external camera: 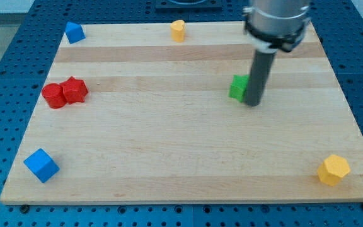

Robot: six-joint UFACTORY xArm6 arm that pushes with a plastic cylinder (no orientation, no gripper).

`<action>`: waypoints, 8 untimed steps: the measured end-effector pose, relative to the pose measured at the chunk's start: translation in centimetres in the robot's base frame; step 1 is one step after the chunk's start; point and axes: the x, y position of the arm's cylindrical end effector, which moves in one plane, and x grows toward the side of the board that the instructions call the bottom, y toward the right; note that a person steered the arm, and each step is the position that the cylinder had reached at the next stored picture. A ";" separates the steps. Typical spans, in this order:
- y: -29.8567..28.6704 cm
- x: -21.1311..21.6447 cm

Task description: Move the green star into the green circle

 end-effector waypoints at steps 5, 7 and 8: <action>-2.2 1.4; 2.2 -7.0; 1.1 -10.6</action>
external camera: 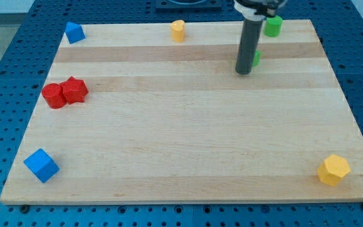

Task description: Move the green star into the green circle

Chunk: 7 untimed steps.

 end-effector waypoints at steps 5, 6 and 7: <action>-0.3 -5.2; 4.2 -5.1; 6.2 -6.9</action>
